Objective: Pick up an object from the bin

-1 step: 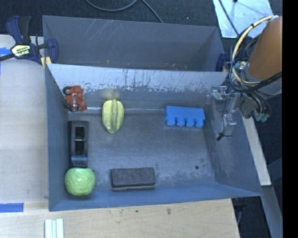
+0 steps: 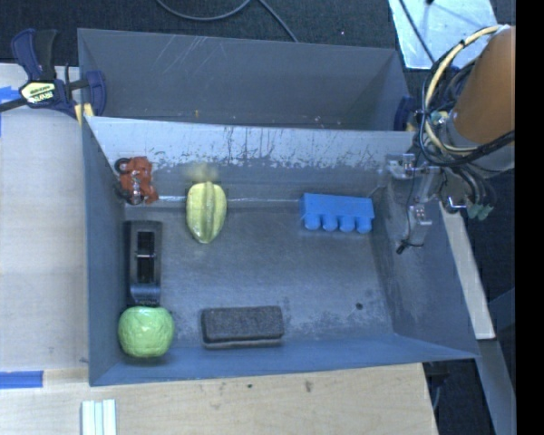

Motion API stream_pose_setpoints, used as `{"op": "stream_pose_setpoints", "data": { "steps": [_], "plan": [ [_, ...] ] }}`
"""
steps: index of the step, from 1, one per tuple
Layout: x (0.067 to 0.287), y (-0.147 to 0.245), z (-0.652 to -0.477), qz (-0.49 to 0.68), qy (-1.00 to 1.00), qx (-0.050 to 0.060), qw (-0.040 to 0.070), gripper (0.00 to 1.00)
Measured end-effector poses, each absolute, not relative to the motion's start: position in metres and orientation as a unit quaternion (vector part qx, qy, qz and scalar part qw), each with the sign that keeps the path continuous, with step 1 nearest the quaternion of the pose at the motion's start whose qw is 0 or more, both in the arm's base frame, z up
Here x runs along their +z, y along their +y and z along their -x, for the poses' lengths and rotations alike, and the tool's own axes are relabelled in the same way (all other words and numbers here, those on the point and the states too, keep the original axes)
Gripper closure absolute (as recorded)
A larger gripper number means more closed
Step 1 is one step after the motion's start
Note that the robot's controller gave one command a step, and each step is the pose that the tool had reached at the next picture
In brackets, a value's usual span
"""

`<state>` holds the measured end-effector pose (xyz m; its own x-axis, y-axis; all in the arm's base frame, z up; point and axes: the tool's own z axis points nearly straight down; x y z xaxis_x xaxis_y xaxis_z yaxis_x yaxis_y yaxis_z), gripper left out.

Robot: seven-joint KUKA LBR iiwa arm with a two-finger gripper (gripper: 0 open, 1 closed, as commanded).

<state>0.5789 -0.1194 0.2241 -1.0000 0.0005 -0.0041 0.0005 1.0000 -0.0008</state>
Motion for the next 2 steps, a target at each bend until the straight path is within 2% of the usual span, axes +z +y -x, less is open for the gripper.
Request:
{"op": "stream_pose_setpoints", "data": {
  "steps": [1,2],
  "plan": [
    [0.148,-0.124,-0.606,-0.007,1.000,-0.001,0.003,0.00],
    [0.121,-0.123,-0.614,-0.032,0.999,0.000,0.000,0.00]
  ]
}}
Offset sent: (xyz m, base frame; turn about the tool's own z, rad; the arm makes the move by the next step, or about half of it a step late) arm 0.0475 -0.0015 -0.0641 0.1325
